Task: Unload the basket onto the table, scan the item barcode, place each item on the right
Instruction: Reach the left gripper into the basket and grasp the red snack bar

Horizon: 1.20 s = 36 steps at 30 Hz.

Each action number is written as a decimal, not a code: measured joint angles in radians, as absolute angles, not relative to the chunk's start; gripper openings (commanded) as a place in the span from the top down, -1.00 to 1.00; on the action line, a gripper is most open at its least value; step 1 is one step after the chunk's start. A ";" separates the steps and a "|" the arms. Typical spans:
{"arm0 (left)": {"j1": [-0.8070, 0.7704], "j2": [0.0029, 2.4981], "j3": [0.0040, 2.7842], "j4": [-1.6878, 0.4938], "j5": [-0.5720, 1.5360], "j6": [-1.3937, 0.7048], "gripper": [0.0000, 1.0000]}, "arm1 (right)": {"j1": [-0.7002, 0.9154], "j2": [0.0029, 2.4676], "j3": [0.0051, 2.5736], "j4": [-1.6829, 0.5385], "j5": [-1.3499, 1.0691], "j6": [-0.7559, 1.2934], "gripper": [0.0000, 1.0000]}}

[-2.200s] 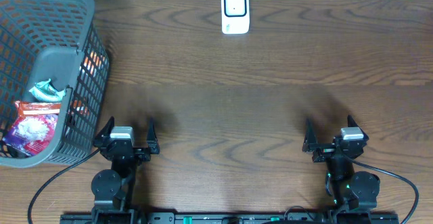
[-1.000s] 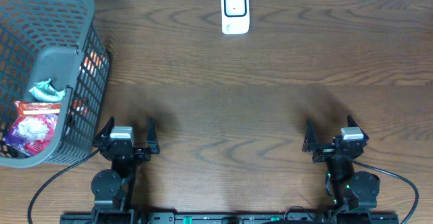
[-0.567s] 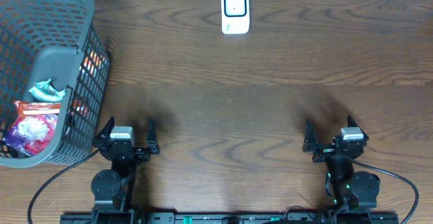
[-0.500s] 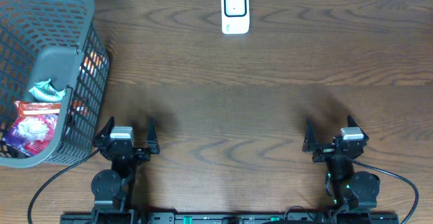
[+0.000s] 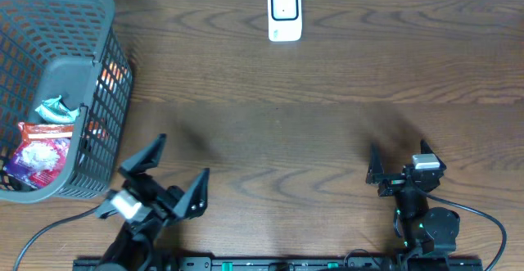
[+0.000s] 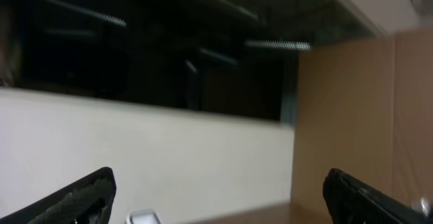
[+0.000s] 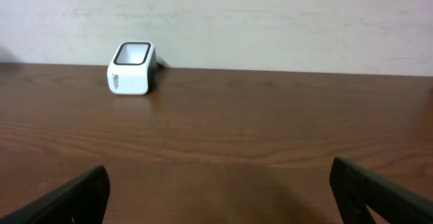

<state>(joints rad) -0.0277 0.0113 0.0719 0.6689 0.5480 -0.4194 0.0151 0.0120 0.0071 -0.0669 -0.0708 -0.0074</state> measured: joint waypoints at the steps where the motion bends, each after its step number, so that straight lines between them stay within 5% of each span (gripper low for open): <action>1: -0.028 0.017 0.104 0.656 0.526 -0.422 -0.95 | 0.015 0.012 0.007 -0.067 -0.071 -0.008 -0.99; 10: -0.027 0.455 0.788 0.181 0.009 -0.131 -0.95 | 0.015 0.012 0.007 -0.068 -0.071 -0.007 -0.99; 15: 0.023 0.930 1.382 -0.332 -0.244 0.023 -0.95 | 0.015 0.012 0.007 -0.067 -0.070 -0.007 -0.98; 20: 0.167 1.336 1.860 -0.804 -0.331 -0.035 -0.95 | 0.015 0.012 0.007 -0.067 -0.070 -0.007 -0.99; 36: 0.461 1.716 1.991 -1.232 -0.312 -0.329 -0.96 | 0.015 0.012 0.007 -0.067 -0.070 -0.007 -0.98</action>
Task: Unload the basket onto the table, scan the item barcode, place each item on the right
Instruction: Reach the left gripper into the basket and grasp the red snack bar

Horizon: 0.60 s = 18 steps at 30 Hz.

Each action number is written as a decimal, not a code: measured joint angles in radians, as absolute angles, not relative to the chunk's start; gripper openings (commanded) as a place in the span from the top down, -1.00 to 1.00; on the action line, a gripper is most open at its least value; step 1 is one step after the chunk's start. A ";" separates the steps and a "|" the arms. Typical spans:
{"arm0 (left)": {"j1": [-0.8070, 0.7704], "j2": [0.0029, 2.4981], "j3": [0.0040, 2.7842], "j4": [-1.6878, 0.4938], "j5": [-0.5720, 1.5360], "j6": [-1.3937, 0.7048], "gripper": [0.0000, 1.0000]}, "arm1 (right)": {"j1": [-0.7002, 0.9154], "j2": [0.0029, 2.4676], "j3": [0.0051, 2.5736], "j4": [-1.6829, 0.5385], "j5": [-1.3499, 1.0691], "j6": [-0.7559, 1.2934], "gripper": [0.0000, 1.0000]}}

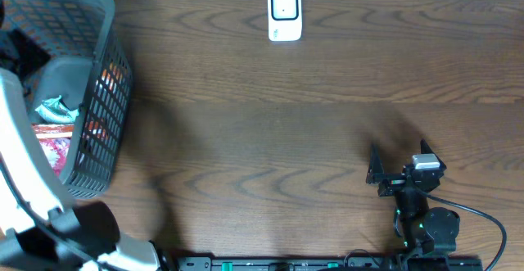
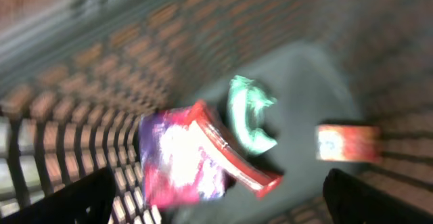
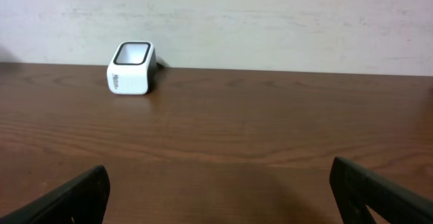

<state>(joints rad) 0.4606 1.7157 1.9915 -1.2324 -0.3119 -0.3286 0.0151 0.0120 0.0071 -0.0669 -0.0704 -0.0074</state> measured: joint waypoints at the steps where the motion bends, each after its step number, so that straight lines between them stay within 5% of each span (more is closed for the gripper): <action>1: 0.478 1.742 1.990 -1.259 -0.312 -0.379 -0.95 | 0.015 0.012 0.007 -0.067 -0.070 -0.007 -0.99; 17: 0.533 2.115 1.871 -1.264 -0.301 -0.707 -0.99 | 0.015 0.012 0.007 -0.067 -0.070 -0.007 -0.99; 18: 0.533 2.135 1.860 -1.246 -0.300 -0.707 -0.79 | 0.015 0.012 0.007 -0.067 -0.070 -0.007 -0.99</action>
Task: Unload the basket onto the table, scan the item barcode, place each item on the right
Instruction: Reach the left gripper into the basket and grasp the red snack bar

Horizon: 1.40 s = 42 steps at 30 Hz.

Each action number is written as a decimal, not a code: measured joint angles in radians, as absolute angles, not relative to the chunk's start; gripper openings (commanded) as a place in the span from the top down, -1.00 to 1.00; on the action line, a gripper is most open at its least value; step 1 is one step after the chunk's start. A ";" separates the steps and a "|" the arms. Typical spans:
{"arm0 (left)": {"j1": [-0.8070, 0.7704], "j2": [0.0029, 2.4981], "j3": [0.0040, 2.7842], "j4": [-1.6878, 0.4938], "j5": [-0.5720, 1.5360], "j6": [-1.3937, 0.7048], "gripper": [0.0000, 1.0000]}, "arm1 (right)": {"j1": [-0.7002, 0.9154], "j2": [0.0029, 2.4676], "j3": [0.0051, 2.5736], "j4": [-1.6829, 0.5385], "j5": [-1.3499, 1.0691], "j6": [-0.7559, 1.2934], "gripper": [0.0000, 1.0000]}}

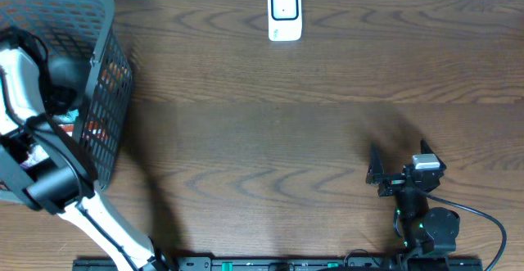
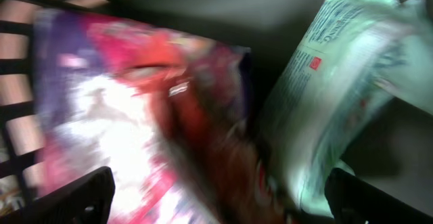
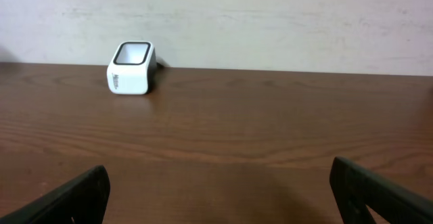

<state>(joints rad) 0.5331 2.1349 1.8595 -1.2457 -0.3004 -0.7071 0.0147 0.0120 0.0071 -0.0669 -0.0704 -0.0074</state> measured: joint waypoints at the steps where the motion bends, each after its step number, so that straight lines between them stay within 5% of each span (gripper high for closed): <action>1: 0.533 2.161 1.849 -1.227 -0.298 -0.706 -0.65 | 0.015 0.012 0.007 -0.067 -0.070 -0.007 -0.98; 3: 0.533 2.194 1.840 -1.196 -0.297 -0.685 0.05 | 0.015 0.012 0.007 -0.067 -0.070 -0.007 -0.98; 6: 0.533 2.213 1.840 -1.166 -0.298 -0.646 0.81 | 0.015 0.012 0.007 -0.067 -0.070 -0.007 -0.99; 15: 0.534 2.162 1.865 -1.252 -0.280 -0.589 0.85 | 0.015 0.012 0.007 -0.067 -0.070 -0.007 -0.99; 29: 0.534 1.546 1.937 -1.151 -0.237 -0.579 0.84 | 0.015 0.012 0.007 -0.067 -0.070 -0.007 -0.98; 42: 0.534 1.713 1.809 -1.140 -0.229 -0.579 0.84 | 0.015 0.012 0.007 -0.067 -0.070 -0.007 -0.99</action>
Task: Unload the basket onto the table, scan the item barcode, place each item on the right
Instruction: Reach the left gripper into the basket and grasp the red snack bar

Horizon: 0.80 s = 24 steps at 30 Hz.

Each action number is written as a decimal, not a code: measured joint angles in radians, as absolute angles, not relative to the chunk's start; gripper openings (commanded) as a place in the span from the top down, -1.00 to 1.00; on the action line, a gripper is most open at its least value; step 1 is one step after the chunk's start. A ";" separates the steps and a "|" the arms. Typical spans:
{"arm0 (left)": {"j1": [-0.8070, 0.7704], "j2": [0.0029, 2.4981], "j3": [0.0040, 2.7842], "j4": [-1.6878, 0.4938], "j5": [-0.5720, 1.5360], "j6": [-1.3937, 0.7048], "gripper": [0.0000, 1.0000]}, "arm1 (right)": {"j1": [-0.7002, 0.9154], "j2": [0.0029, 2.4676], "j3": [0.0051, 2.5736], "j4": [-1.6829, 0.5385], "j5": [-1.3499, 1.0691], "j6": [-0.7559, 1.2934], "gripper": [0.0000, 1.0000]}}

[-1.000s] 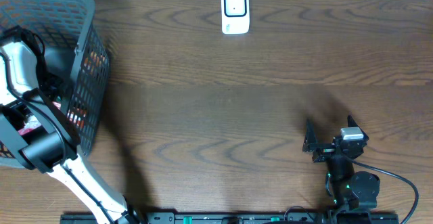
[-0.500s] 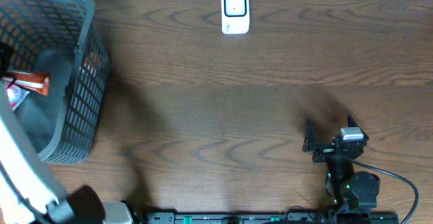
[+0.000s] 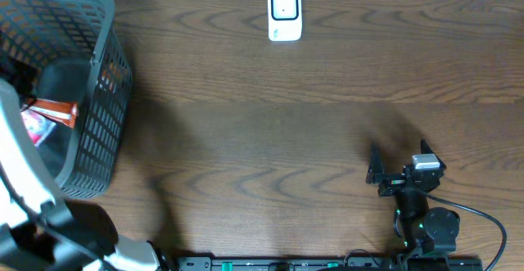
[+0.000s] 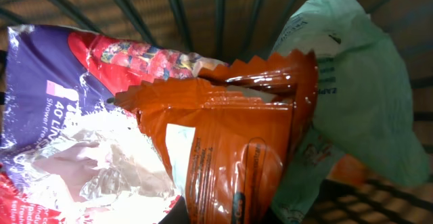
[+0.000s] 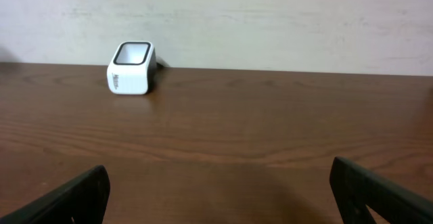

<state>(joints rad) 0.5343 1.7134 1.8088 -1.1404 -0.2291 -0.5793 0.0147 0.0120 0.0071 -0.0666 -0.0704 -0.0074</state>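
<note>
My left gripper (image 4: 230, 216) is shut on an orange foil packet (image 4: 237, 149) inside the grey mesh basket (image 3: 102, 107); only dark bits of the jaws show at the frame's bottom edge. From overhead the orange packet (image 3: 54, 110) shows beside my white left arm (image 3: 20, 169). A purple-and-red bag (image 4: 74, 122) and a pale green packet (image 4: 352, 95) lie close behind it. The white barcode scanner (image 3: 284, 13) stands at the far middle edge of the table, also seen as the scanner (image 5: 132, 68). My right gripper (image 3: 399, 175) rests open near the front right, nothing in it.
The basket's wire walls (image 4: 216, 7) close round the left gripper. Brown wooden table (image 3: 270, 124) stretches between basket and scanner. A pale wall (image 5: 270, 14) runs behind the scanner. The right arm's base and cable (image 3: 430, 226) sit at the front edge.
The left gripper was open just over the purple-red bag and green packet. Now it is shut on an orange packet, which shows in front of those two. The right arm is unchanged.
The left gripper stood open at the table's front left, beside the basket. Then it was over the basket looking down at the bags. Then it was low inside, close to them. Now it grips the orange packet. The right arm stayed still throughout.
</note>
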 measured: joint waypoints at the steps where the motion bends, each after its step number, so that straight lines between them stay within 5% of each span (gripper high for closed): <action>1: 0.534 1.745 1.805 -1.140 -0.227 -0.579 0.84 | 0.015 0.012 0.007 -0.067 -0.070 -0.007 -0.99; 8: 0.534 1.975 1.794 -1.135 -0.178 -0.579 0.83 | 0.015 0.012 0.007 -0.067 -0.070 -0.007 -0.98; 11: 0.534 2.060 1.794 -1.141 -0.162 -0.572 0.40 | 0.015 0.012 0.007 -0.067 -0.070 -0.007 -0.98; 16: 0.534 2.138 1.794 -1.135 -0.157 -0.542 0.28 | 0.015 0.012 0.007 -0.067 -0.070 -0.007 -0.99; 24: 0.534 2.138 1.794 -1.124 -0.155 -0.496 0.29 | 0.015 0.012 0.007 -0.067 -0.070 -0.007 -0.99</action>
<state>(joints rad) 0.5343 2.1376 1.7935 -1.1236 -0.1555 -0.4957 0.0147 0.0120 0.0071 -0.0669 -0.0704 -0.0074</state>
